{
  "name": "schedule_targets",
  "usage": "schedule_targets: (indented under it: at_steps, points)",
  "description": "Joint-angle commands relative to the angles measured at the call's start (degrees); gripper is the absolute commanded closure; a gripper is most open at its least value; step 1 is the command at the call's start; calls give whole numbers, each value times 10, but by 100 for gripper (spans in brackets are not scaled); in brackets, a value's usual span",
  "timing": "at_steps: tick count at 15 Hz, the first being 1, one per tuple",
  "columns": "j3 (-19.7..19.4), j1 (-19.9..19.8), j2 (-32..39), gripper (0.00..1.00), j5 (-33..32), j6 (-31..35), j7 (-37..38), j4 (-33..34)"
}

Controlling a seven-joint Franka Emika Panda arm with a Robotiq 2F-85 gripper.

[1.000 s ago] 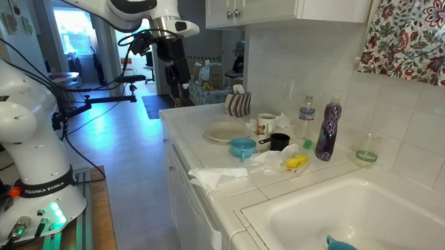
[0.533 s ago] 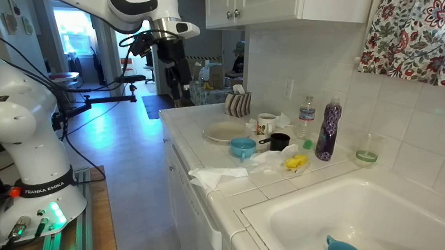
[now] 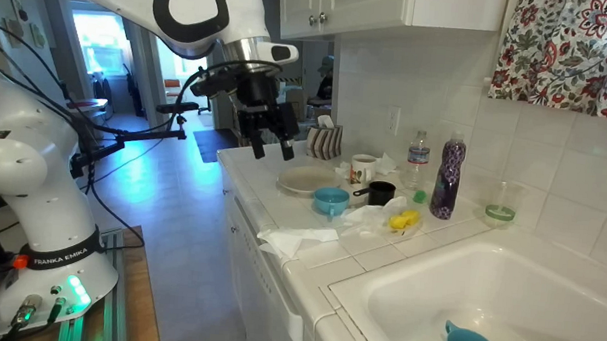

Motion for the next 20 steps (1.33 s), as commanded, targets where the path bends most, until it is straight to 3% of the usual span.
schedule_targets:
  at_steps: [1,3,6,7,9,10,11,13,16,20]
  points:
    - [-86,27,74,0,3,73,-162,29]
    - [-125,50,111,0,25,113,-253,47]
    - [-113,57,185,0,120,161,-391,87]
    - [-142,96,202,0,142,166,-428,100]
    - [-151,130,243,0,213,173,-516,126]
    - [-99,88,271,0,254,164,-542,141]
    - [-75,53,217,0,207,166,-486,101]
    - [-47,36,238,0,213,166,-487,110]
    - [-44,23,232,0,213,166,-487,108]
    - [-15,17,254,0,242,167,-572,108]
